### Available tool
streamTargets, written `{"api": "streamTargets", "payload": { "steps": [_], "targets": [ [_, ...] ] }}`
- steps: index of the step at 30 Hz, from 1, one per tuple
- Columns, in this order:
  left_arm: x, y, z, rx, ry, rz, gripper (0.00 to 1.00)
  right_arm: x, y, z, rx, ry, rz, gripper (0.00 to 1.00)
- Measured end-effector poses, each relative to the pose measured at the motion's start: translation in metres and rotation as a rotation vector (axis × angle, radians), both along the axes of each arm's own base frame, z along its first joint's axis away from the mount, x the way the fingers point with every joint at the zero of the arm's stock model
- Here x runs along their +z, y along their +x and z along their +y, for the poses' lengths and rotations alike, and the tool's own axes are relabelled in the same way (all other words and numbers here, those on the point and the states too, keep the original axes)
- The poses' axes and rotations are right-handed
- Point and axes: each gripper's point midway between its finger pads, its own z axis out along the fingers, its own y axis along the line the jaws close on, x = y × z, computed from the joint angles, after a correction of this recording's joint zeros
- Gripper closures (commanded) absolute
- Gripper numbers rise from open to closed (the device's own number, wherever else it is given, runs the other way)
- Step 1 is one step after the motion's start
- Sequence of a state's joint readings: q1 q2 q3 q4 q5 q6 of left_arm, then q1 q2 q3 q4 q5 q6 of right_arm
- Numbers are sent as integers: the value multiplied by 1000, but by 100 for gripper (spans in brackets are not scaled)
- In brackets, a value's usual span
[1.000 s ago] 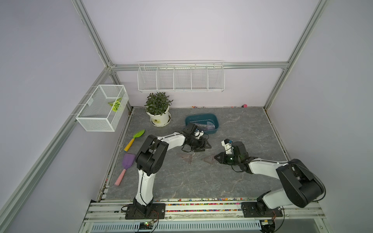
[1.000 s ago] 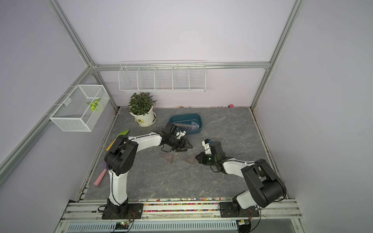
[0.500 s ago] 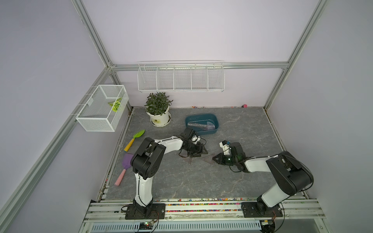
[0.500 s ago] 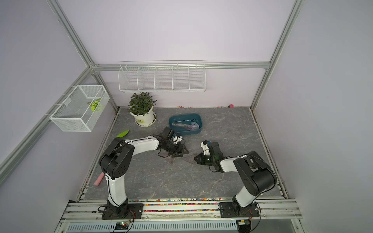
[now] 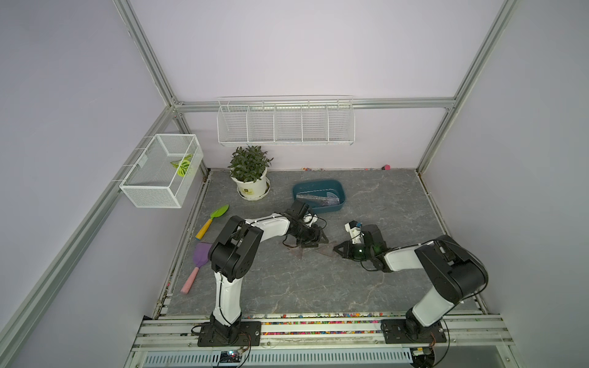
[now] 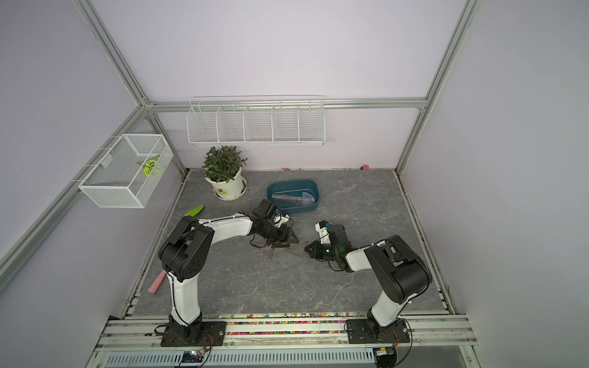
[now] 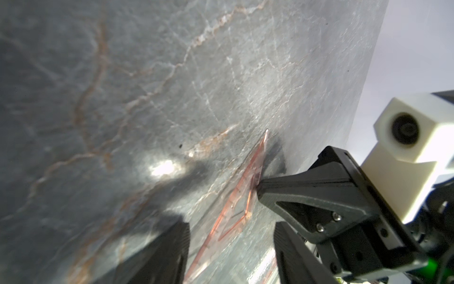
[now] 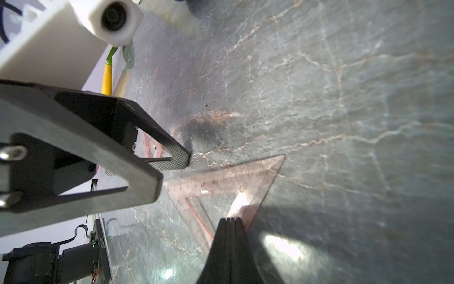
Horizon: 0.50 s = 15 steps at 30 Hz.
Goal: Put the scattered rulers into the storage box
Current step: Pick up the ruler from the center of the board.
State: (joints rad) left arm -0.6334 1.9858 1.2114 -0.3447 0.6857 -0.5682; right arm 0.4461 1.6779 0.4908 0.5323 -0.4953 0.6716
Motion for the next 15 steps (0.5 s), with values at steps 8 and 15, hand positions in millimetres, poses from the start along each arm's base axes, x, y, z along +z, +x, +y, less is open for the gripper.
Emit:
{"api": "streamTargets", "payload": {
  "steps": [8, 15],
  "targets": [
    [-7, -20, 4, -28, -52, 70, 65, 0, 0, -1, -2, -8, -7, 100],
    [-11, -30, 5, -35, -78, 113, 79, -1, 0, -4, -12, -16, -9, 100]
  ]
}}
